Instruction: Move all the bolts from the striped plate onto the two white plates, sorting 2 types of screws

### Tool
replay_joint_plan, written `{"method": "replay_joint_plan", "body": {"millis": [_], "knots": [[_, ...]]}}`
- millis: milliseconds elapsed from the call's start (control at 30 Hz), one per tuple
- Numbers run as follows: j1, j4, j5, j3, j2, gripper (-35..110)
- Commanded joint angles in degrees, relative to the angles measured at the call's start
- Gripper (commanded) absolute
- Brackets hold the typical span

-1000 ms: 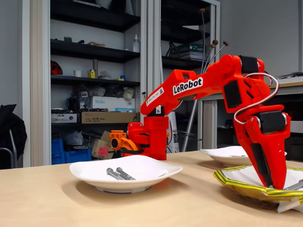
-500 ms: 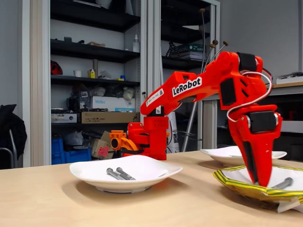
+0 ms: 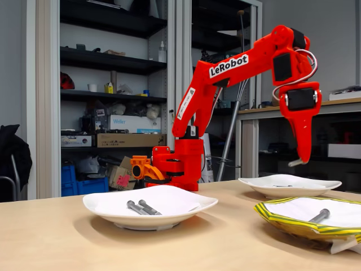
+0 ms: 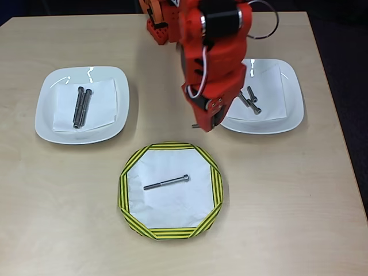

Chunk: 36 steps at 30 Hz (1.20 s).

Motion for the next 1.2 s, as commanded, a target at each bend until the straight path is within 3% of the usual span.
{"method": "replay_joint_plan", "body": {"millis": [0, 333, 400, 533, 733, 1067, 1167], "knots": [[-6.9, -4.3, 14.2, 12.9, 11.4, 0], [-25.0, -32.1, 40.1, 51.4, 29.3, 1], [-25.8, -34.6, 39.1, 52.9, 29.6, 11], [-24.5, -35.6, 36.4, 52.5, 30.1, 16], [-17.2, -33.1, 23.6, 46.0, 28.0, 16], [1.5, -39.1, -10.4, 29.9, 15.2, 14], [4.5, -42.5, -24.5, 23.8, 9.1, 15]]}}
